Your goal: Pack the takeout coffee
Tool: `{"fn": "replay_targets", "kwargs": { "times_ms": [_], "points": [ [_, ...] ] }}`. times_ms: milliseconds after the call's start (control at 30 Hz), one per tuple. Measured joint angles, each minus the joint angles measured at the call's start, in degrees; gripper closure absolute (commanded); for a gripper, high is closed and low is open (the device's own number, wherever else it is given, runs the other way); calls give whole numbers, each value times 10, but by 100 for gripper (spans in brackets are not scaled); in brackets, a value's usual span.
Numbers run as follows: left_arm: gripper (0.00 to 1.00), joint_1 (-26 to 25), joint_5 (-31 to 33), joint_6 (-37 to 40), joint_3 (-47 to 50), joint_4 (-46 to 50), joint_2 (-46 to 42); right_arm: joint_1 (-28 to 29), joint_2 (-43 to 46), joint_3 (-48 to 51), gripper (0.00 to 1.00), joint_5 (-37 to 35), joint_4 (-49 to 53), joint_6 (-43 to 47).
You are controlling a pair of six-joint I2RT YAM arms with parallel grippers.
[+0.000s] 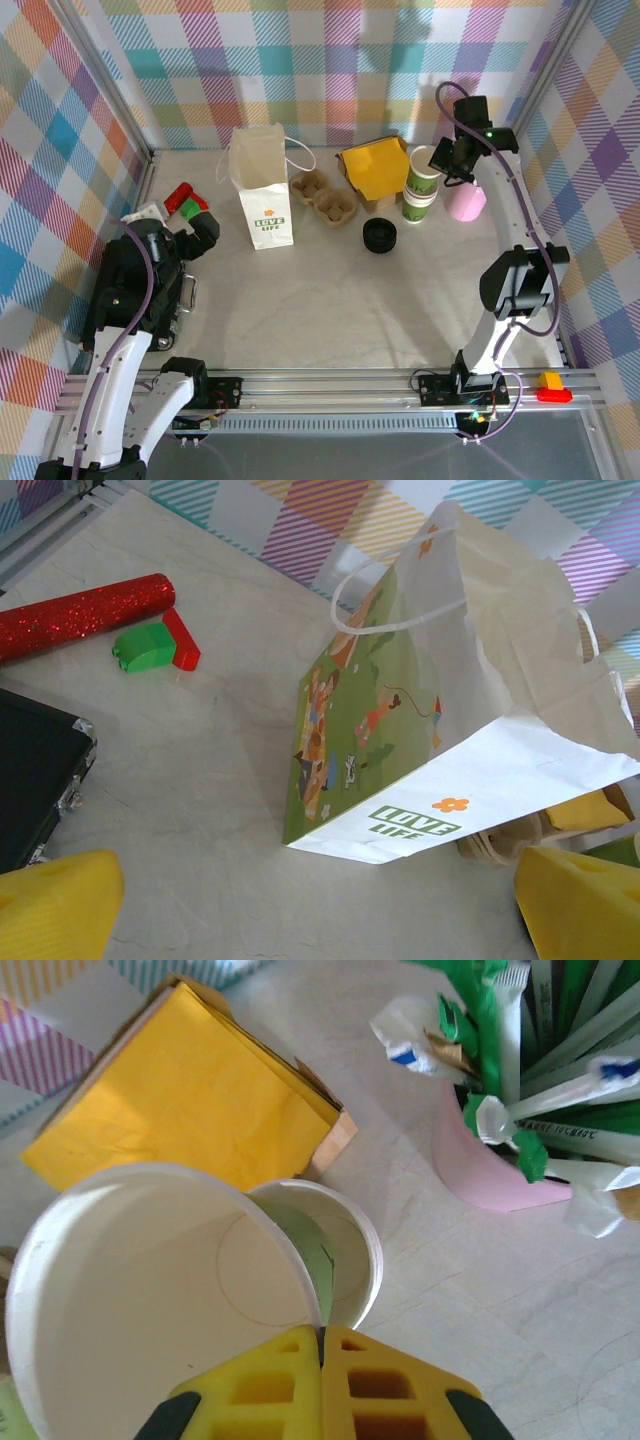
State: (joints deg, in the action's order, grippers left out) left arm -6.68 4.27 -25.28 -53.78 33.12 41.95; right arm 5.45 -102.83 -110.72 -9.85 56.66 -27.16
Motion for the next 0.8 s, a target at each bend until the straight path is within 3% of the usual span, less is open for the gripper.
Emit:
{"fn": "replay_targets", "kwargs": {
  "times_ms": [267,533,800],
  "points": [
    [0,0,-4,0,-35,5,0,39,94,-31,100,4,39,18],
    [0,0,-11,2,-42,20,-2,212,198,65,100,7,39,24],
    [0,0,-19,2,-31,30,-20,355,214,249,100,-9,-4,-13]
  ]
}}
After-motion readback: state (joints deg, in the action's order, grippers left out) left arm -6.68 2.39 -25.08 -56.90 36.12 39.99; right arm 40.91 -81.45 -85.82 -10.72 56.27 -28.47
